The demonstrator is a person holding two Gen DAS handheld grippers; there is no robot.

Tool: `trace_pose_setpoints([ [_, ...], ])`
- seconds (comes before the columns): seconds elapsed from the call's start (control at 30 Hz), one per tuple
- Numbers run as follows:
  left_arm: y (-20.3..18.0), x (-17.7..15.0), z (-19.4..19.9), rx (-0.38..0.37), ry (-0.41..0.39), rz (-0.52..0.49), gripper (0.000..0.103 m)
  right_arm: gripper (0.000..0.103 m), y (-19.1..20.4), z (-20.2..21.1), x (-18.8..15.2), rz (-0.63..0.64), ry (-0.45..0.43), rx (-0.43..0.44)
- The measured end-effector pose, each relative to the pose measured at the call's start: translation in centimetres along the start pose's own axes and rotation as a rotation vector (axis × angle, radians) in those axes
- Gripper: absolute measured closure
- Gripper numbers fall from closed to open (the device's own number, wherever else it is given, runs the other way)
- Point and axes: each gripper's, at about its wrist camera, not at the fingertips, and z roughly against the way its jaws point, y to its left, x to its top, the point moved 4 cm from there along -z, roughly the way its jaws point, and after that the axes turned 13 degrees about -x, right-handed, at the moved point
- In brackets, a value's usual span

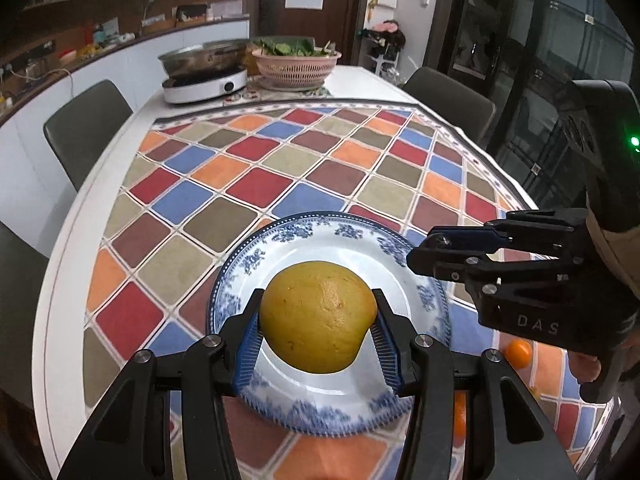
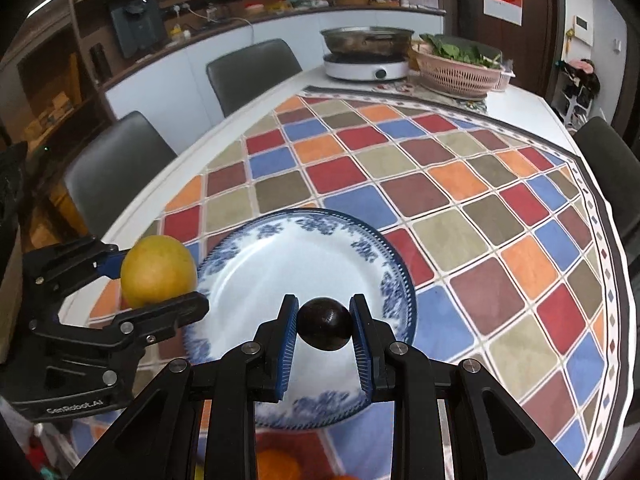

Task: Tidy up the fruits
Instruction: 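Carry the pear in the left tool while the right tool carries the plum over the plate, then open the left tool onto the plate while the right tool releases the plum beside the pear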

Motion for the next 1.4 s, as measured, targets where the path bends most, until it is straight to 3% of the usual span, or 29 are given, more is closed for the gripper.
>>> trace_pose_setpoints([
  [0.43,3.8,1.2,-5.8,-0.004,0.127,0.071,0.053,0.076,-0.5,-6.4,1.8,0.013,0.122,-0.009],
  [0.77,5.3,0.6,-8.4,0.013,0.192,0.097,0.053,0.076,-0.4,-8.8,1.6,0.021,0.175,-0.009],
  [1.13,5.5,0.6,-8.9,-0.008,0.203,0.1,0.053,0.076,0.0,-9.8,1.4,0.049,0.187,-0.003],
  [1.2,5.5,0.7,-8.7,-0.003,0.203,0.103,0.049,0.075,0.1,-9.8,1.4,0.05,0.185,-0.003],
  [1.27,5.5,1.0,-8.0,0.017,0.18,0.099,0.04,0.075,0.1,-9.8,1.3,0.047,0.188,0.001],
  [1.4,5.2,1.3,-6.4,0.039,0.155,0.072,0.039,0.065,-0.1,-9.1,1.4,0.033,0.169,0.01],
])
